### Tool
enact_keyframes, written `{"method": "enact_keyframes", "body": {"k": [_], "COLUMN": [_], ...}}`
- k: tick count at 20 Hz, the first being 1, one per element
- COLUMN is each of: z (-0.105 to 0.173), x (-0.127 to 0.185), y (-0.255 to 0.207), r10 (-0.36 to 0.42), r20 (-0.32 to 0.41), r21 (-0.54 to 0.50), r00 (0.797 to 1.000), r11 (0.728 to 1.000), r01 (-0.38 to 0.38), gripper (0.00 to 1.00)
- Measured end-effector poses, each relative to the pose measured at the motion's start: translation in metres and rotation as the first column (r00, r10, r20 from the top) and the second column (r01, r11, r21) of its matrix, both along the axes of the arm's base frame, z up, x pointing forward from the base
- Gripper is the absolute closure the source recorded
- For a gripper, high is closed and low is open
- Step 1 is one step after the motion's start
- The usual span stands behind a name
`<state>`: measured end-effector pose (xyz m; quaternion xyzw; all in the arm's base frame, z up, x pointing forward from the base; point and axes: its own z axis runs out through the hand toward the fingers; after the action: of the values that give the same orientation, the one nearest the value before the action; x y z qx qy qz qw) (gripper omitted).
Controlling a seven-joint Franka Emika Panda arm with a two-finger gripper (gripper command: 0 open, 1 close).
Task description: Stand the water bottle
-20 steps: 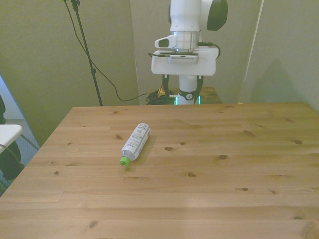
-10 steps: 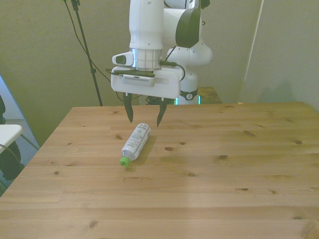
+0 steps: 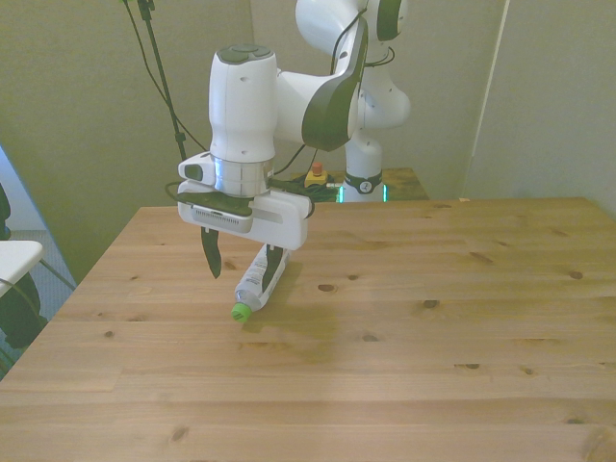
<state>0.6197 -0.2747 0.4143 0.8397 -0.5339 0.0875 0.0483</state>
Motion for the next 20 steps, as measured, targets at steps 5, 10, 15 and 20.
{"method": "enact_keyframes", "body": {"k": [5, 10, 15, 20], "z": [-0.028, -0.049, -0.054, -0.056], "x": [0.01, 0.015, 0.015, 0.017], "y": [-0.002, 0.0, 0.003, 0.009], "r10": [0.008, 0.014, 0.012, 0.019], "r20": [0.002, -0.01, -0.013, -0.009], "r21": [-0.012, -0.012, -0.001, 0.003], "r00": [1.0, 1.0, 1.0, 1.0], "r11": [1.0, 1.0, 1.0, 1.0], "r01": [-0.008, -0.014, -0.012, -0.018], "gripper": [0.0, 1.0, 1.0, 1.0]}}
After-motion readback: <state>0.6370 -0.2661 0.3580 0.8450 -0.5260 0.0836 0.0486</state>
